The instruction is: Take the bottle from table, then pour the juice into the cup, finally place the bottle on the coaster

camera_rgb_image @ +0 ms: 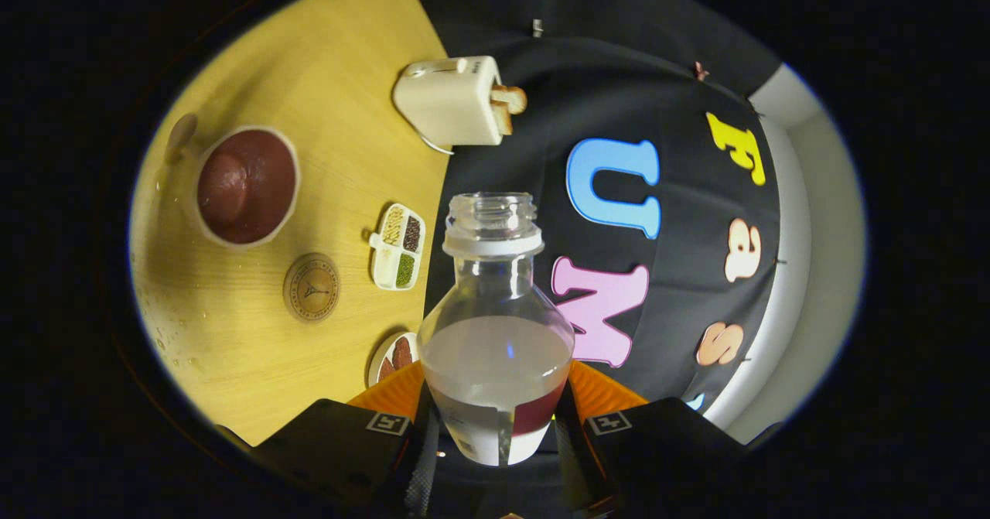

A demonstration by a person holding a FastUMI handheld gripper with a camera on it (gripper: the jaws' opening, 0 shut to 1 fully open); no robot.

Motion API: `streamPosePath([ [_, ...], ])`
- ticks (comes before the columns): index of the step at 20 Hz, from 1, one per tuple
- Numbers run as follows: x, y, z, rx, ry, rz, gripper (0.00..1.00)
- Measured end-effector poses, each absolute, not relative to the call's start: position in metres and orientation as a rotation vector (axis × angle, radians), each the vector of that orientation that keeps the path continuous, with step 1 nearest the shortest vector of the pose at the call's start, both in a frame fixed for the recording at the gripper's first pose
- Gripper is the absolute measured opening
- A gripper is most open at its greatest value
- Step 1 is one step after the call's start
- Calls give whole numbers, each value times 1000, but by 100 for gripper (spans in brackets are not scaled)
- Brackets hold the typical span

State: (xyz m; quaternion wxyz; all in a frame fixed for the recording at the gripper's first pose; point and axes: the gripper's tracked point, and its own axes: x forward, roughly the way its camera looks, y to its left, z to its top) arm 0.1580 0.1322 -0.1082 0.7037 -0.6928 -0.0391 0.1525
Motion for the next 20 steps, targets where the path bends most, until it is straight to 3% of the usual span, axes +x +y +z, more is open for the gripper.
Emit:
streamPosePath([
  [8, 188, 105, -101, -944, 118, 323, 68],
  [12, 190, 109, -92, -556, 103, 349, 68],
  [20, 207, 132, -144, -150, 190, 406, 68],
])
